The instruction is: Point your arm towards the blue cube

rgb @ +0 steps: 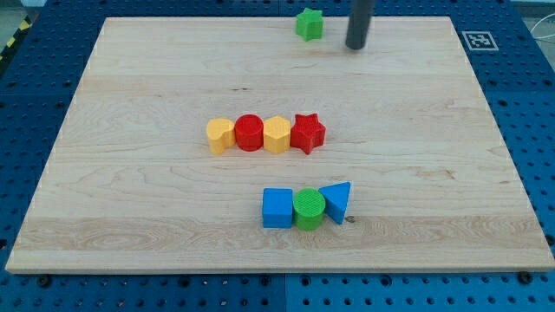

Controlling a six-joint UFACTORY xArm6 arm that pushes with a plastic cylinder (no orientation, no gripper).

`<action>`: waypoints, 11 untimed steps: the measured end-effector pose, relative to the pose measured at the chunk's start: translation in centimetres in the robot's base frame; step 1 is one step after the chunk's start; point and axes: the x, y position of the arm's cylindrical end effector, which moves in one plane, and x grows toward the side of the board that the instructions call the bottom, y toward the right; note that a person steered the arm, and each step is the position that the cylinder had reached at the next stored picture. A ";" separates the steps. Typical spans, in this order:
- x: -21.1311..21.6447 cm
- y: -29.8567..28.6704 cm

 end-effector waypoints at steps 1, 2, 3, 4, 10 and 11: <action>6.0 2.2; 11.9 2.5; 17.2 2.5; 22.4 2.5; 33.5 -13.4; 32.6 -12.2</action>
